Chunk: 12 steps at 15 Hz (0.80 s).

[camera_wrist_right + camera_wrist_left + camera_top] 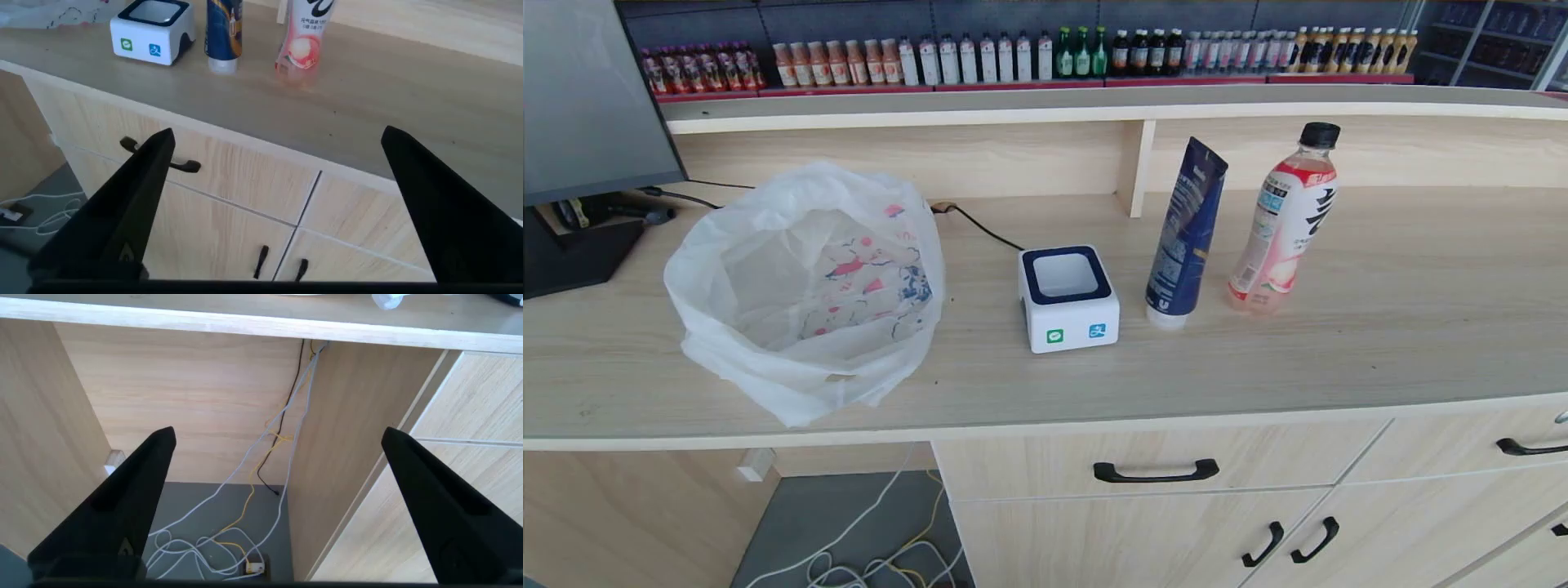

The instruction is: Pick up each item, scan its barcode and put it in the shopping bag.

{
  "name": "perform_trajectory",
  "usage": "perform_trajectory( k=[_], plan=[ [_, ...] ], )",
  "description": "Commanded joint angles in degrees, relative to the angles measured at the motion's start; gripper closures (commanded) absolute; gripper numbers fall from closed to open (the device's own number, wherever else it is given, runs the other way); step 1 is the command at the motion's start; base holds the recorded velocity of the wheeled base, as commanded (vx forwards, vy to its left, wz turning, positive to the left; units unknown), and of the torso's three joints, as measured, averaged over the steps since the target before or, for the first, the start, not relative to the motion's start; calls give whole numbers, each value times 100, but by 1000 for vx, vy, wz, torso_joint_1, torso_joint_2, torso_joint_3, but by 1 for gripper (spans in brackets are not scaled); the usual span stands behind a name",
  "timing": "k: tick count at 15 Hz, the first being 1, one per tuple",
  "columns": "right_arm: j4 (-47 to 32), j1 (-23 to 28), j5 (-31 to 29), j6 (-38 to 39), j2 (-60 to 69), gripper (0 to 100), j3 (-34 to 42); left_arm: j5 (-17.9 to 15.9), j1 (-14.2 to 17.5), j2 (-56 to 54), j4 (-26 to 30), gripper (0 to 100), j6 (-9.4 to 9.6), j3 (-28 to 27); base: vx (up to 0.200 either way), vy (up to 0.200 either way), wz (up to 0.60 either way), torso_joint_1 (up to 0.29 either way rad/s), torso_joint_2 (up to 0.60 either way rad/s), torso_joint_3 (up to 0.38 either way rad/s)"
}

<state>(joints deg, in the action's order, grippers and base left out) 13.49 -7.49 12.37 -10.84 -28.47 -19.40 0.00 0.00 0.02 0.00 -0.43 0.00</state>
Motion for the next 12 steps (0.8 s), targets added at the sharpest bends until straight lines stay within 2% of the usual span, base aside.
perform_trajectory(
  k=[1, 6, 10, 12],
  plan=[
    [646, -719, -7, -217, -1196, 0, -29, 0, 0, -2, 0, 0, -1, 0, 0, 0, 0, 0, 0, 0],
    [1621, -1809, -51, -402, -2664, 0, -416, 0, 0, -2, 0, 0, -1, 0, 0, 0, 0, 0, 0, 0],
    [1683, -2205, -60, -410, -3156, 0, -548, 0, -9, -2, 0, 0, -1, 0, 0, 0, 0, 0, 0, 0],
    [1683, -2231, -60, -428, -3429, 0, -697, 0, -9, -2, 0, 0, -1, 0, 0, 0, 0, 0, 0, 0]
  ],
)
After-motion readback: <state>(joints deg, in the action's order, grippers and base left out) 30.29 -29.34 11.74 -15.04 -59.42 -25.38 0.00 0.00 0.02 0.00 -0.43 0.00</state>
